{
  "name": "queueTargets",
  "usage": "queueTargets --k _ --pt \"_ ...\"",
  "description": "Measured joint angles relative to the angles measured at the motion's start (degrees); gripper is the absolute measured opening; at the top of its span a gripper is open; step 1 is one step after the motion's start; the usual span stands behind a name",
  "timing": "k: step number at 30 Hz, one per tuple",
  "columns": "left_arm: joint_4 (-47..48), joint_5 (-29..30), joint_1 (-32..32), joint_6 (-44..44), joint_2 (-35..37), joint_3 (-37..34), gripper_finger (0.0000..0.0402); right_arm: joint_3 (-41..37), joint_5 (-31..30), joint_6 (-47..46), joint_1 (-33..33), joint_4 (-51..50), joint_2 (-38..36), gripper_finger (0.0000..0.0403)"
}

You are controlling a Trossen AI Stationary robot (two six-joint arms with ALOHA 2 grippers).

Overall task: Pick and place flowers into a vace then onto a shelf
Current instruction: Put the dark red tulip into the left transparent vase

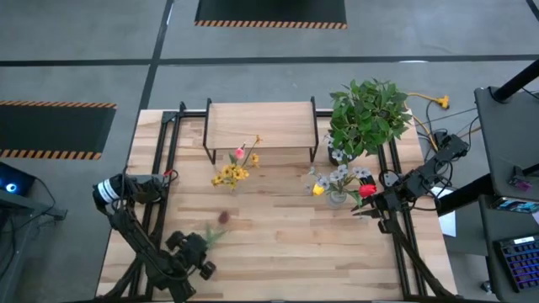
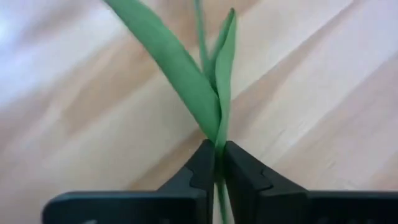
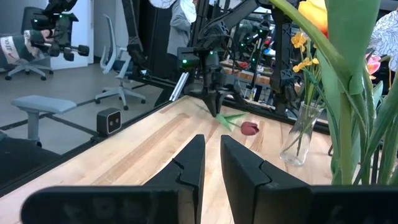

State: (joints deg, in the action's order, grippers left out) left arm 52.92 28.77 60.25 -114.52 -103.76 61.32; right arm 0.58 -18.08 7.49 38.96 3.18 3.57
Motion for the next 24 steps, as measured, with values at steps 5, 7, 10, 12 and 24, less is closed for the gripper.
queueTargets --k 5,7,10,12,24 --pt "-0.5 15.3 0.1 8.1 1.9 0.0 0.0005 0.0 0.0 0.0 0.0 0.0 0.0 0.0043" --pt "-0.6 21.3 0.1 10.9 3.0 0.0 0.0003 0.0 0.0 0.0 0.0 0.0 0.0 0.0043" --pt "-0.9 29.0 0.1 14.7 4.9 0.1 0.0002 0.0 0.0 0.0 0.0 0.0 0.0 0.0043" --pt "-0.9 34.0 0.1 16.8 5.9 0.2 0.0001 0.0 0.0 0.0 0.0 0.0 0.0 0.0043" --pt "-0.7 61.3 -3.4 24.5 15.5 -3.5 0.0 0.0 0.0 0.1 0.0 0.1 0.0 0.0043"
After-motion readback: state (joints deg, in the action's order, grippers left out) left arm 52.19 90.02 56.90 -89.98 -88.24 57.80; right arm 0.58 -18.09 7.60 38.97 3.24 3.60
